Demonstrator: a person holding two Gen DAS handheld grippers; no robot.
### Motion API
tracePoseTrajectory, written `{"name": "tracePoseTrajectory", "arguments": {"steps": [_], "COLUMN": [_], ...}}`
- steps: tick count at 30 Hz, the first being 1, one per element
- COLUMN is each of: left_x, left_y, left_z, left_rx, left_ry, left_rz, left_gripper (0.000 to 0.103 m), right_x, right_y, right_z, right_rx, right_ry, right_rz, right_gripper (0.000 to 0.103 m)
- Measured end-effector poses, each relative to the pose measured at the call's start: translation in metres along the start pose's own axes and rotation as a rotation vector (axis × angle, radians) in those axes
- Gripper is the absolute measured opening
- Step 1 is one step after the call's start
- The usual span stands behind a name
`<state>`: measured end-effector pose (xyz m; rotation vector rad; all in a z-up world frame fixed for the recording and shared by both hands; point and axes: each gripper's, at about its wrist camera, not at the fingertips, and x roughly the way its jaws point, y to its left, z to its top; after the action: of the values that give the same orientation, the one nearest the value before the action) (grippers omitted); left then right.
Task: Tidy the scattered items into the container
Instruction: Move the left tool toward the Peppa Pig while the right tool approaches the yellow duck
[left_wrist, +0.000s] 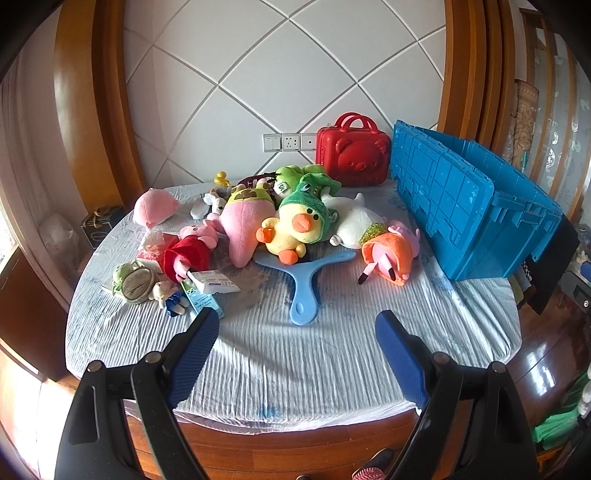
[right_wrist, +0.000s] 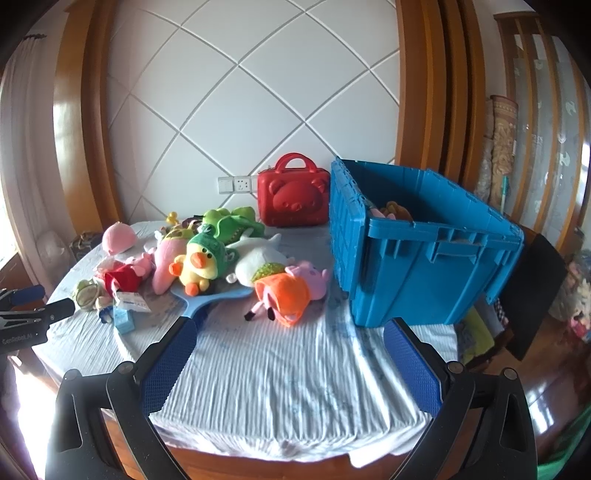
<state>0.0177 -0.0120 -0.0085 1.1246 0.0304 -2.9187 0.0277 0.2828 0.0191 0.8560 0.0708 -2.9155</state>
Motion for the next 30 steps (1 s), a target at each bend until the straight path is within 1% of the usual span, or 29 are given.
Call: {"name": "tracePoseTrajectory", "arguments": {"steps": [3, 5, 10, 15, 18, 21, 24, 26, 29, 30], "left_x": [0.002, 0.003, 0.007, 0.014, 0.021, 0.032, 0.045, 0.058, 0.077, 0.083], "left_y": [0.016, 0.031, 0.065, 0.089, 0.102, 0.113, 0.118, 0.122, 0.131, 0.133], "left_z": [-0.006, -0.010, -0.020, -0.026, -0.028, -0.028, -0.025, -0.021, -0.016, -0.013], "left_rx": [-0.022, -0.050, -0.111, -0.117, -0.130, -0.152, -0.163, -0.186, -0.242, -0.248], "left_ry": [0.001, -0.004, 0.003, 0.009, 0.015, 0.036, 0.060, 0.082, 0.092, 0.099], "left_rz": [0.012, 0.007, 0.005, 0.032, 0.026, 0.036, 0.084, 0.101, 0.079, 0.086], "left_gripper": [0.087, 0.087, 0.087, 0.087, 0.087, 0.087, 0.087, 0.087, 0.087, 0.087], "right_x": [0.000, 0.000, 0.001, 0.013, 0.023, 0.036, 0.059, 0.078, 0.108, 0.119], "right_y": [0.002, 0.004, 0.013, 0.028, 0.037, 0.042, 0.044, 0.043, 0.042, 0.042], "right_z": [-0.002, -0.005, -0.009, -0.011, -0.012, -0.012, -0.010, -0.008, -0.002, 0.001], "right_rx": [0.005, 0.018, 0.067, 0.104, 0.105, 0.099, 0.088, 0.074, 0.062, 0.059], "right_ry": [0.002, 0.004, 0.001, 0.027, 0.046, 0.077, 0.116, 0.141, 0.167, 0.176], "right_rz": [-0.002, 0.004, 0.085, 0.135, 0.155, 0.163, 0.159, 0.157, 0.168, 0.171], "right_gripper": [0.103, 0.103, 0.103, 0.103, 0.103, 0.103, 0.103, 0.103, 0.103, 0.103]}}
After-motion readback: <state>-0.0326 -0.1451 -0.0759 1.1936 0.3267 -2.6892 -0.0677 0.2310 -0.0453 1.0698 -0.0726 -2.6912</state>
